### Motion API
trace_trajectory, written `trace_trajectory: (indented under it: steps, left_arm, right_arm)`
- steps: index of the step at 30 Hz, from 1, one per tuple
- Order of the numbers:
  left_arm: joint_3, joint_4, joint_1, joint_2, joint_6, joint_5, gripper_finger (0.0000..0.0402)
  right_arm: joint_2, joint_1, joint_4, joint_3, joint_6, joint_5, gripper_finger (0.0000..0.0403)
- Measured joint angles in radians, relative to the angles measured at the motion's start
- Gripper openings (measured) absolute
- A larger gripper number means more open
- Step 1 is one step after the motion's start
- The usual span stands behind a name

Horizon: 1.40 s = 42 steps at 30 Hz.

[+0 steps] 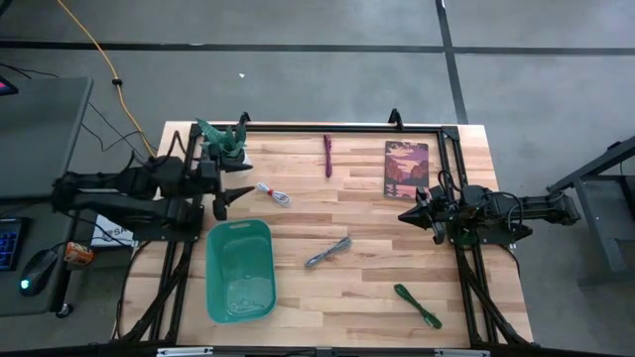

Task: Pick and place USB-C Cables
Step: Put the white charger cable into the green bin

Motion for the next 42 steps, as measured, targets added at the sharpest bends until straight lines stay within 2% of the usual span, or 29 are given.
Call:
trace_trajectory:
  steps: [12,21,24,27,34,42]
  left_arm:
    - [0.067,-0.013,0.019,0.156,0.012,-0.004,0.0248]
    - [0.315,-0.387,0.172,0.529,-0.086,0.044,0.0246]
    - [0.372,-0.454,0.211,0.656,-0.127,0.051,0.0244]
    - [0.415,-0.517,0.246,0.769,-0.174,0.106,0.0241]
    - [0.425,-0.504,0.277,0.963,-0.478,0.249,0.0239]
    - [0.425,-0.503,0.284,1.083,-0.444,0.24,0.0239]
  right_arm:
    - [0.0,0.0,0.0,0.0,0.0,0.0,0.0]
    - [0.0,0.0,0.0,0.0,0.0,0.0,0.0]
    - [0.0,0.0,0.0,0.0,0.0,0.0,0.0]
    - [0.0,0.0,0.0,0.0,0.0,0.0,0.0]
    - [0.0,0.0,0.0,0.0,0.0,0.0,0.0]
    - [0.0,0.0,0.0,0.0,0.0,0.0,0.0]
